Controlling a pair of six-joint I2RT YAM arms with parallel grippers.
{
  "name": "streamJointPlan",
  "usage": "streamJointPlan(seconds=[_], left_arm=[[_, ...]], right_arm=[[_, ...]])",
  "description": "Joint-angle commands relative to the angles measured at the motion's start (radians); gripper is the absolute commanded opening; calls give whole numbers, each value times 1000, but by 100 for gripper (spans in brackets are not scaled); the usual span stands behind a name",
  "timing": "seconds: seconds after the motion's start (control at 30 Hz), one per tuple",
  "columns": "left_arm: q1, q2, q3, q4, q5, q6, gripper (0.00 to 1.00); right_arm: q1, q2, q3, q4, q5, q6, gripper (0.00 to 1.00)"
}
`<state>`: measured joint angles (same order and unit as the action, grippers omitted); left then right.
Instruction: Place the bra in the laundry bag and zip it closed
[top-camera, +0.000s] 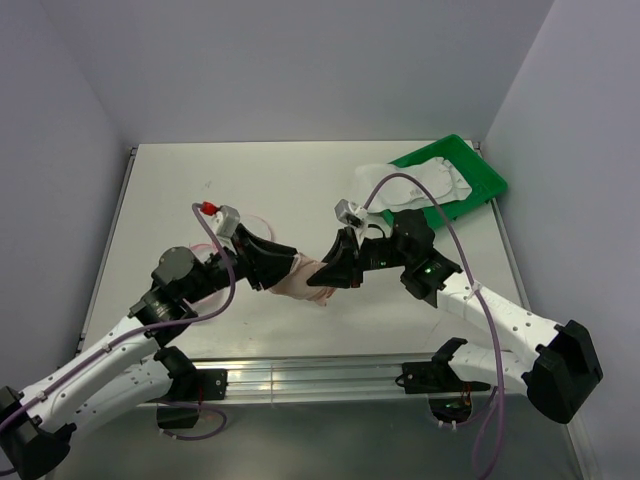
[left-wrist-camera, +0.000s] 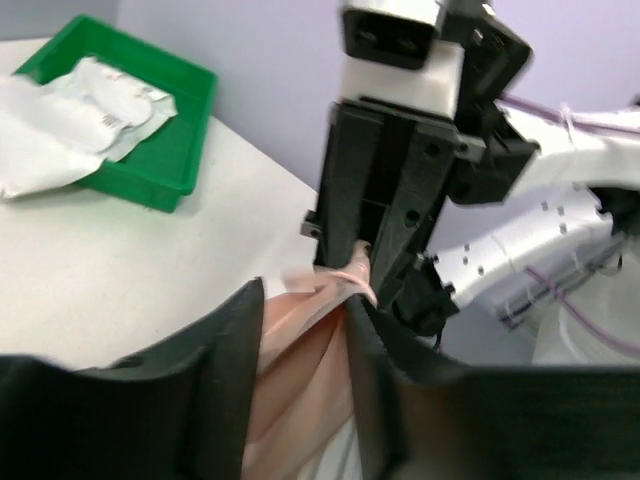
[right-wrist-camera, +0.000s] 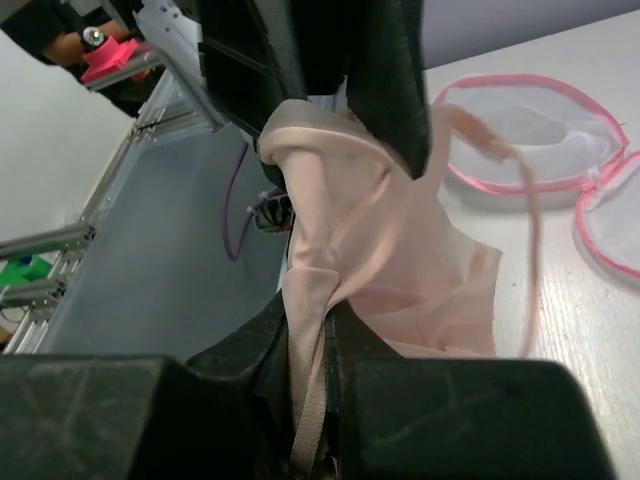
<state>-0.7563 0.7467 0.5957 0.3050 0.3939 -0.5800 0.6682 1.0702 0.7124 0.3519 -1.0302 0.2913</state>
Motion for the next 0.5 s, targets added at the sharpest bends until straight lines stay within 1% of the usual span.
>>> streamJointPlan(seconds=[0.0, 0.03, 0.07, 0.13, 0.17, 0.27, 0.3, 0.37, 0.4, 0.47], left_arm=[[-2, -40, 81, -130, -185, 41, 47], [-2, -49, 113, -176, -241, 42, 57], [-2, -52, 130, -282, -359, 40, 61], [-2, -63, 180, -390, -474, 32, 71], [-2, -69, 194, -482, -592, 23, 73], [-2, -87, 236, -631, -789, -38, 74], [-2, -93, 242, -733, -910, -75, 73], [-2, -113, 245, -822, -1009, -130, 73], [-2, -118, 246, -913, -1091, -148, 73], [2, -119, 251, -1004, -1156, -187, 73]], right_arm=[[7, -4, -11, 65, 47, 26, 14], [7, -4, -14, 70, 53, 28, 11], [7, -4, -17, 73, 62, 31, 10], [7, 2, -19, 71, 77, 37, 7], [7, 5, -21, 75, 85, 40, 6], [7, 20, -33, 113, 96, 77, 3], [5, 23, -42, 124, 105, 94, 2], [5, 27, -51, 144, 117, 108, 0], [7, 28, -53, 147, 134, 111, 0], [7, 33, -53, 144, 150, 115, 0]])
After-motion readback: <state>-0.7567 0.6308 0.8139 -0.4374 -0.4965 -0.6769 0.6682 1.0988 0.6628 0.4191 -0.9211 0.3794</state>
